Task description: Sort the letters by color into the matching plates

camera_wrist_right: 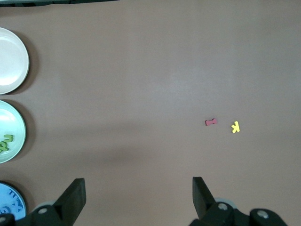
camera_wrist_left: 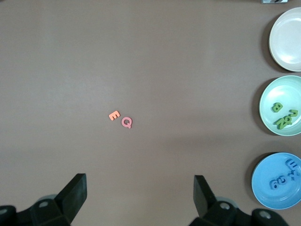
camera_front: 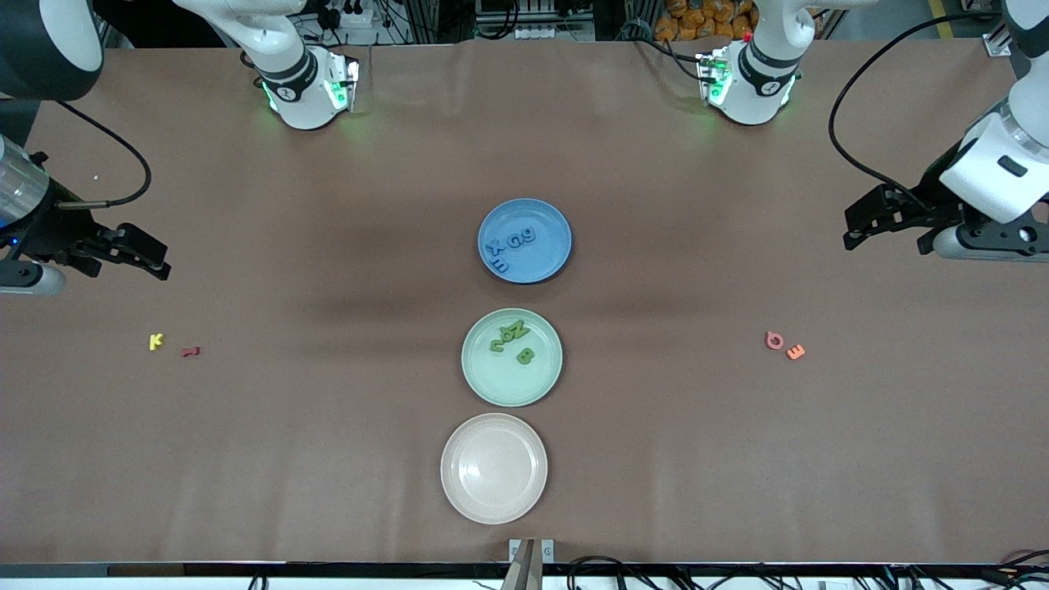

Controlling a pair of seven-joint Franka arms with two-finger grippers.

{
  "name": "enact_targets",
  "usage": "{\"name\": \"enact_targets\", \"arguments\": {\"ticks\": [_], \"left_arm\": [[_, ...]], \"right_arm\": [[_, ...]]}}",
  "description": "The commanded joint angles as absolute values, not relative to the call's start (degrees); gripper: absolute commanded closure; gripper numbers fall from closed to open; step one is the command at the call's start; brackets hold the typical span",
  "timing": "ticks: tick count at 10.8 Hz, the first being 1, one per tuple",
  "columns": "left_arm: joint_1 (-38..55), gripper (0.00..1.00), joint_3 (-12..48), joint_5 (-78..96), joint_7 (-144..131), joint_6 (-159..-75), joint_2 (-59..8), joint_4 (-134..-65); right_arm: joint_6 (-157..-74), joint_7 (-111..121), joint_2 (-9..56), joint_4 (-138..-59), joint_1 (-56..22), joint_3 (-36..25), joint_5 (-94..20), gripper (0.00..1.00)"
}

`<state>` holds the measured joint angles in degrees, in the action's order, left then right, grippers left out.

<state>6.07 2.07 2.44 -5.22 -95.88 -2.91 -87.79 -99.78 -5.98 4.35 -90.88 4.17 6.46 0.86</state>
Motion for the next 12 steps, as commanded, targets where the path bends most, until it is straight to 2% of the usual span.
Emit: {"name": "enact_targets", "arguments": {"ticks": [1, 12], "left_arm": [[6.1, 0.00, 2.0, 1.4, -5.9, -94.5, -0.3, -89.2], [6.2, 0.00, 4.0, 1.4, -7.6, -94.4, 2.3, -90.9]], "right_arm": [[-99.6, -5.6, 3.3, -91.7, 4.2, 6.5, 0.8, 0.00], [-101.2, -5.6, 3.6, -91.4, 4.3, 6.5, 0.7, 0.00]]}}
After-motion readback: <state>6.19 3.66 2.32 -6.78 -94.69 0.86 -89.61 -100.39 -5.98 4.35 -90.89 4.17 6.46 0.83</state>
